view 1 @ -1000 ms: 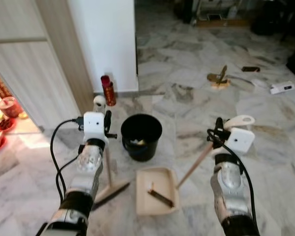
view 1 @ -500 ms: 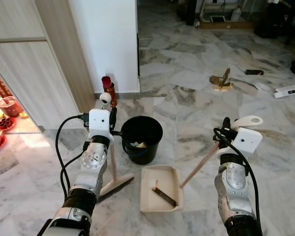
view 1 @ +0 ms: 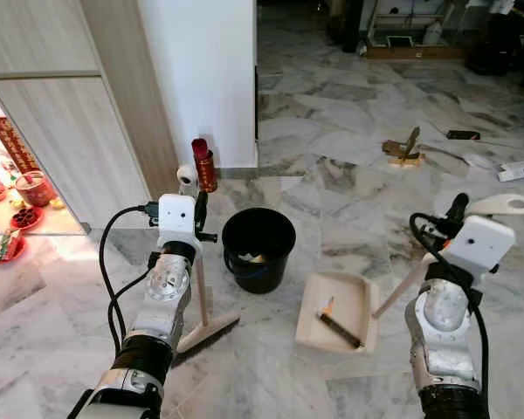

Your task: Sweep floor

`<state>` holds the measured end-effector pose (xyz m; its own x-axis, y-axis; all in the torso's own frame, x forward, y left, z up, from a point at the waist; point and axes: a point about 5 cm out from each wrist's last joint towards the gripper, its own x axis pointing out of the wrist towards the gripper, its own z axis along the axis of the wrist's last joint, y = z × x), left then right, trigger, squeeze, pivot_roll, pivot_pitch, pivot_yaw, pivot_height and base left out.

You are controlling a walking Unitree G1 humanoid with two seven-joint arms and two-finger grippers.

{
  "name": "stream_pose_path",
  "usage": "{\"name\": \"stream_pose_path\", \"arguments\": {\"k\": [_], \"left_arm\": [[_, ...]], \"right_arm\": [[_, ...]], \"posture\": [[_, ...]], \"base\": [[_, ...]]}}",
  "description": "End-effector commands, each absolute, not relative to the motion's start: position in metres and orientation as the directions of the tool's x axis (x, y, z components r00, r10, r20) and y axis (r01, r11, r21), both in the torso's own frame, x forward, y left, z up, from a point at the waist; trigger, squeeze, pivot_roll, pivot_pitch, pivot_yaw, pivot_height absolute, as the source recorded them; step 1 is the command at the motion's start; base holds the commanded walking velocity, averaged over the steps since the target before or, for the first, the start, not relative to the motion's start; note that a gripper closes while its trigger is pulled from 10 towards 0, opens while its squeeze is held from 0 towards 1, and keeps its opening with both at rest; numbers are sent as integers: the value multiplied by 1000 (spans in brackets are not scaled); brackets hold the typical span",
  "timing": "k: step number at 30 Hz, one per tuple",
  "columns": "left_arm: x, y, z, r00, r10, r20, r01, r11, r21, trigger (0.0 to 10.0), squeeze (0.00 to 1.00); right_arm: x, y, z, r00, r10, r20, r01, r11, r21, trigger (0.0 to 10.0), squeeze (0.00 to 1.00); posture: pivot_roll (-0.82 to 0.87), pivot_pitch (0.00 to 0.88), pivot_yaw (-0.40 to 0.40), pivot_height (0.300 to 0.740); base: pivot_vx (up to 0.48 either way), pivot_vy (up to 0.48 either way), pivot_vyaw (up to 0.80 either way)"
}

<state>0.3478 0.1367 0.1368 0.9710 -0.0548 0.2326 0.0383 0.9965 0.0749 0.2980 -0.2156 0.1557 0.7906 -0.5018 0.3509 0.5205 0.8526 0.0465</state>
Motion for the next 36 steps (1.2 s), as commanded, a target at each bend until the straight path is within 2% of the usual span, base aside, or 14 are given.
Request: {"name": "stream_pose_path", "arguments": {"k": [1,16,26,29,36], "left_arm": [[349,139,145,963,-49,267,28,996,82,10000,0],[351,138,147,960,-58,273,35,996,87,10000,0],[352,136,148,960,-59,274,36,996,86,10000,0],[352,136,148,960,-57,275,34,995,88,10000,0],[352,136,148,959,-56,278,31,995,93,10000,0]], "right_arm": [[297,-205,176,782,-475,404,489,869,73,10000,0],[288,-176,251,693,-477,540,435,874,214,10000,0],[294,-168,264,700,-447,558,369,894,253,10000,0],[302,-157,270,723,-372,582,287,928,238,10000,0],[310,-149,276,732,-325,598,231,945,231,10000,0]], "posture": [[-27,16,14,740],[-26,6,20,740],[-31,3,21,740],[-30,3,19,740],[-28,2,17,740]], "base": [[0,0,0],[0,0,0],[0,0,0],[0,0,0],[186,0,0]]}}
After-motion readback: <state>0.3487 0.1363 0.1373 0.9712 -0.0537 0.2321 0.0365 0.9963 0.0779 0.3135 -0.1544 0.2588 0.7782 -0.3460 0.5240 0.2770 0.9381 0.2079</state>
